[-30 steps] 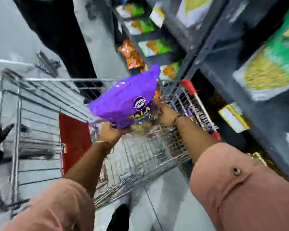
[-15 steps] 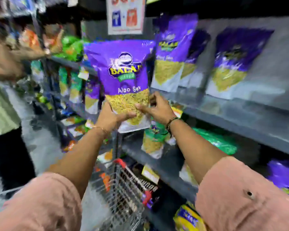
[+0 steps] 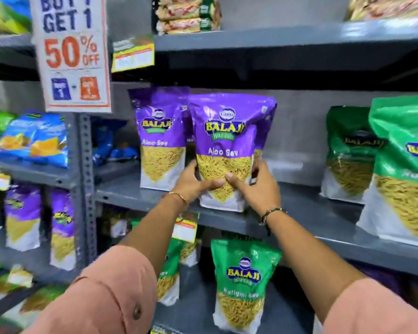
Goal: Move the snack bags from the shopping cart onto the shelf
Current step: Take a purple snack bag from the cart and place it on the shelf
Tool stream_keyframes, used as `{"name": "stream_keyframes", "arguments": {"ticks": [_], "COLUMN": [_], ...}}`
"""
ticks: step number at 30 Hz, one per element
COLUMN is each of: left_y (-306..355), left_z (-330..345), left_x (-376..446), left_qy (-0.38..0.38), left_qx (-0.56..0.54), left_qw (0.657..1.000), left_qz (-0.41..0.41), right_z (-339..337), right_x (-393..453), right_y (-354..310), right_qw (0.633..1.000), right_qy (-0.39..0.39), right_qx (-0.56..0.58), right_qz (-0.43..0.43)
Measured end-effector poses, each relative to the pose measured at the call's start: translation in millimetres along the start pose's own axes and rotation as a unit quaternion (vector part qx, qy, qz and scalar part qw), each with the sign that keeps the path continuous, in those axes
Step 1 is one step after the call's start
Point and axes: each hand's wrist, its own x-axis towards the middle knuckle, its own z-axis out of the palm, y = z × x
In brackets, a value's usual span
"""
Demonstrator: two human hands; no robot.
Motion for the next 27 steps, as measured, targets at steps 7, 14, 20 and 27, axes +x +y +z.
{"name": "stream_keyframes", "arguments": {"ticks": [7, 14, 20, 27], "left_y": [-36, -36, -45, -55], "left_z": [14, 17, 12, 21], "left_x": [8, 8, 17, 29], "left_qy": [0.016, 0.014, 0.007, 0.016], "left_qx": [-0.002, 0.18, 0.118, 0.142], "left_qw": [1.0, 0.984, 0.992, 0.99], "left_qz": [0.013, 0.005, -0.034, -0.014], "right_z": [-7, -14, -11, -6], "right_x": [-5, -5, 5, 16], "right_y": [27, 33, 37, 47], "right_qw": [0.997, 0.986, 0.986, 0.988], "right_qy": [-0.044, -0.132, -0.128, -0.111], "right_qx": [0.025, 0.046, 0.016, -0.005], "right_qz": [0.057, 0.088, 0.105, 0.112]}}
